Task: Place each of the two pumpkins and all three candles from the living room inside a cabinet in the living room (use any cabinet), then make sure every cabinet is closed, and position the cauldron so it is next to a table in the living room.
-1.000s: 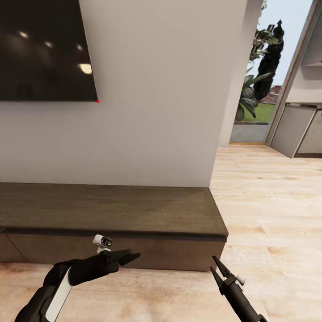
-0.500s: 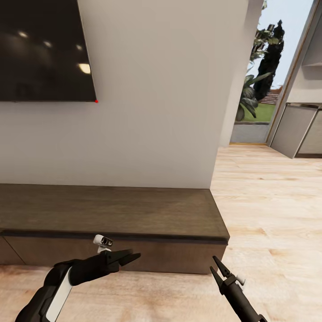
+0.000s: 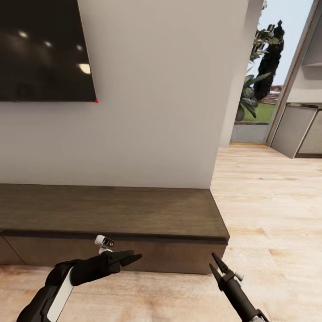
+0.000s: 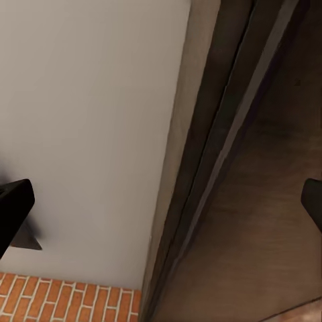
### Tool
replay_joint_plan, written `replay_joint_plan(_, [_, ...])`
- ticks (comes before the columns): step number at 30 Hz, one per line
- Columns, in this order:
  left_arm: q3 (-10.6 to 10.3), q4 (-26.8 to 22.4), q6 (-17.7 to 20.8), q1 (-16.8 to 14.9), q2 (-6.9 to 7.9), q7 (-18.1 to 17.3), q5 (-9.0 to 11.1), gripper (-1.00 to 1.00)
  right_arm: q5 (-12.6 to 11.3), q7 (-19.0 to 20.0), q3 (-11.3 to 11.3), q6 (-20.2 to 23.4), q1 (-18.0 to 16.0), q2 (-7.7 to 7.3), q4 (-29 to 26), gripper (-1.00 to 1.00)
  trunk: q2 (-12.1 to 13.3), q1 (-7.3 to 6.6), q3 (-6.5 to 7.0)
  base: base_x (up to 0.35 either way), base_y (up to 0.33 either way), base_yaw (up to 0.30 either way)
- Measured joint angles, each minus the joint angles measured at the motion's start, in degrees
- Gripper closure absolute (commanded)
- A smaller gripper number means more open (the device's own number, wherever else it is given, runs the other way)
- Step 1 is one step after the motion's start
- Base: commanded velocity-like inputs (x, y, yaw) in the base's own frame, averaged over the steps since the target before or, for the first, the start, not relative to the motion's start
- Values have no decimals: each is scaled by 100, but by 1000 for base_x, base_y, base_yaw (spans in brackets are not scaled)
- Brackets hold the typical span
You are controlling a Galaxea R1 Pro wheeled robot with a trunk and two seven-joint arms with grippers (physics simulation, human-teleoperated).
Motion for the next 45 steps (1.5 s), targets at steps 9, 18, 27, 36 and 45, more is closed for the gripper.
replay_joint_plan(9, [-82,7,0,0,-2,14,-7,-100,-4,-95,1,-18,-170,4,0,-100,0,0,0,0,0,0])
replay_joint_plan(18, [-158,8,-7,0,-4,28,-25,-100,2,-307,2,-26,-338,4,27,-100,0,-1,0,27,8,0])
replay_joint_plan(27, [-160,8,-9,0,-7,32,-40,-100,2,-533,-5,-24,-343,-3,34,-100,0,0,0,53,21,0])
replay_joint_plan(36, [-161,8,-9,0,-8,32,-42,-100,-10,-624,-12,-21,-344,-5,43,-100,0,0,0,2,1,0])
replay_joint_plan(45, [-153,2,-25,0,-4,32,-8,-100,-14,-627,-14,-18,-346,-14,53,-100,0,0,0,0,0,0])
